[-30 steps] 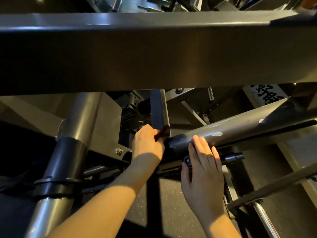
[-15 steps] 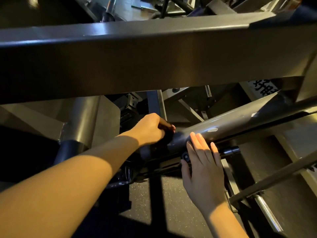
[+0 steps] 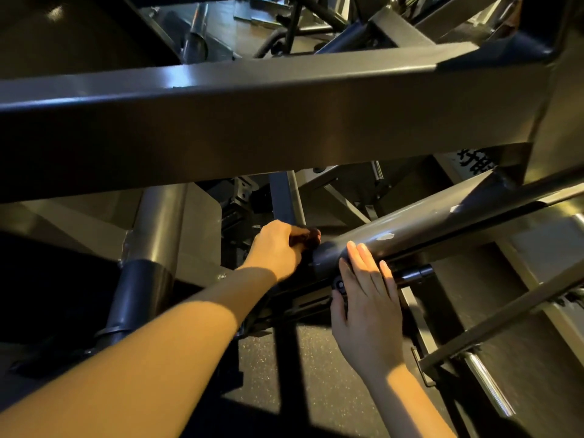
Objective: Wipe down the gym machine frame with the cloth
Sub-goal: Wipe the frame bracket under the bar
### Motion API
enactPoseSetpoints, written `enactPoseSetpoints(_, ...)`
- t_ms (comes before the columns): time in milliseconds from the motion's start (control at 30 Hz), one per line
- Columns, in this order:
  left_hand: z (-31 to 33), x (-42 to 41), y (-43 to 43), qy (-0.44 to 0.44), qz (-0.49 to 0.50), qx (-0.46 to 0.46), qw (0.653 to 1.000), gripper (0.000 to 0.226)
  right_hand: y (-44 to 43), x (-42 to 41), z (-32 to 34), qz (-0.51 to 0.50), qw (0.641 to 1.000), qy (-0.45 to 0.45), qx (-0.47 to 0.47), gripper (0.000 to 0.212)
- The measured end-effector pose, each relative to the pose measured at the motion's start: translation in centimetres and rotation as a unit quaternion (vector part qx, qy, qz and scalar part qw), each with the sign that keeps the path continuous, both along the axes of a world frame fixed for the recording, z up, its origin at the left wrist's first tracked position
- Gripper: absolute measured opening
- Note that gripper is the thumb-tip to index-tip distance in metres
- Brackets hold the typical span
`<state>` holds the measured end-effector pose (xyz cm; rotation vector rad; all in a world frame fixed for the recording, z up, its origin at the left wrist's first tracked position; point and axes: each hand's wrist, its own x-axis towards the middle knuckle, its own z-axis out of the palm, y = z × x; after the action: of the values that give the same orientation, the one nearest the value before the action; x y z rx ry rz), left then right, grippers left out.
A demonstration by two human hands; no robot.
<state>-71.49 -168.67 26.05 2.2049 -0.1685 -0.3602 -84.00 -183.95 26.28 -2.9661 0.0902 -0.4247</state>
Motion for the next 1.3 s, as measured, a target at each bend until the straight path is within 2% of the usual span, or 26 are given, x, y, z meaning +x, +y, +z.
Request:
enactPoseSetpoints(133,1.0,-2.7,-0.2,0.041,0.093,-0.07,0.992,0.027,0.3,-0.1,0.7,-0.02,1.0,0.017,0.013,0.05)
enactPoseSetpoints(233,1.1,-4.5,0.2,0.12,0.138,-0.116,0.976,0.013,1.0,-0.3,1.9,-0.019,0.999,0.031,0.035,0.051)
enactPoseSetpoints(300,1.5,-5.4,0.8,0.16,0.157,-0.15,0.963,0.011,1.7,-0.9,3.2,-0.034,0.994,0.04,0.098,0.046)
enactPoseSetpoints(367,2.5,-6.3,1.3,0.183,0.155,-0.175,0.955,0.006,2.3,-1.8,4.5,-0.07,0.972,0.026,0.223,0.036)
enactPoseSetpoints(433,3.8,-7.2,1.2,0.139,0.121,-0.17,0.968,0.014,2.8,-2.6,5.9,-0.102,0.919,0.019,0.38,0.025)
enactPoseSetpoints(500,5.0,-7.7,1.1,0.072,0.071,-0.157,0.982,0.022,3.1,-2.9,7.2,-0.129,0.865,0.018,0.484,0.021)
enactPoseSetpoints(567,5.9,-8.1,0.8,0.037,0.006,-0.146,0.989,0.03,3.2,-3.1,8.2,-0.167,0.799,0.033,0.577,0.027)
enactPoseSetpoints(633,6.6,-8.0,0.1,0.018,-0.042,-0.125,0.991,0.034,3.2,-3.4,9.0,-0.204,0.718,0.034,0.664,0.041)
enactPoseSetpoints(700,7.5,-8.1,-0.5,-0.029,-0.089,-0.107,0.99,0.033,3.1,-3.8,9.6,-0.238,0.656,0.016,0.716,0.053)
enactPoseSetpoints(800,7.9,-8.5,-1.1,-0.144,-0.18,-0.107,0.967,0.034,2.9,-4.2,10.2,-0.263,0.58,-0.018,0.771,0.045)
enactPoseSetpoints(867,8.6,-8.6,-1.3,-0.116,-0.238,-0.105,0.958,0.041,2.8,-4.5,10.3,-0.256,0.52,-0.028,0.814,0.045)
enactPoseSetpoints(933,9.6,-8.5,-1.4,-0.073,-0.291,-0.082,0.95,0.042,2.5,-4.3,10.4,-0.268,0.497,-0.03,0.825,0.041)
enactPoseSetpoints(1000,10.3,-8.0,-1.2,-0.028,-0.297,-0.113,0.948,0.042,1.8,-3.7,11.3,-0.311,0.511,-0.043,0.8,0.024)
enactPoseSetpoints(1033,10.7,-7.7,-1.1,-0.014,-0.275,-0.144,0.951,0.041,1.0,-3.3,11.9,-0.334,0.547,-0.061,0.765,0.019)
enactPoseSetpoints(1067,10.9,-7.3,-1.0,-0.02,-0.243,-0.155,0.957,0.036,0.1,-2.9,12.4,-0.348,0.601,-0.094,0.714,0.017)
enactPoseSetpoints(1100,10.9,-6.8,-1.0,-0.047,-0.206,-0.146,0.967,0.031,-0.9,-2.7,13.0,-0.339,0.657,-0.14,0.659,0.019)
enactPoseSetpoints(1167,10.5,-5.6,-1.5,-0.109,-0.13,-0.081,0.982,0.029,-2.9,-2.0,14.0,-0.266,0.745,-0.237,0.564,0.024)
enactPoseSetpoints(1233,9.9,-4.9,-2.2,-0.153,-0.077,-0.028,0.985,0.033,-5.1,-0.6,14.4,-0.227,0.803,-0.301,0.462,0.031)
enactPoseSetpoints(1300,8.8,-4.5,-2.8,-0.166,-0.07,-0.01,0.984,0.038,-6.9,1.5,14.1,-0.222,0.837,-0.329,0.378,0.033)
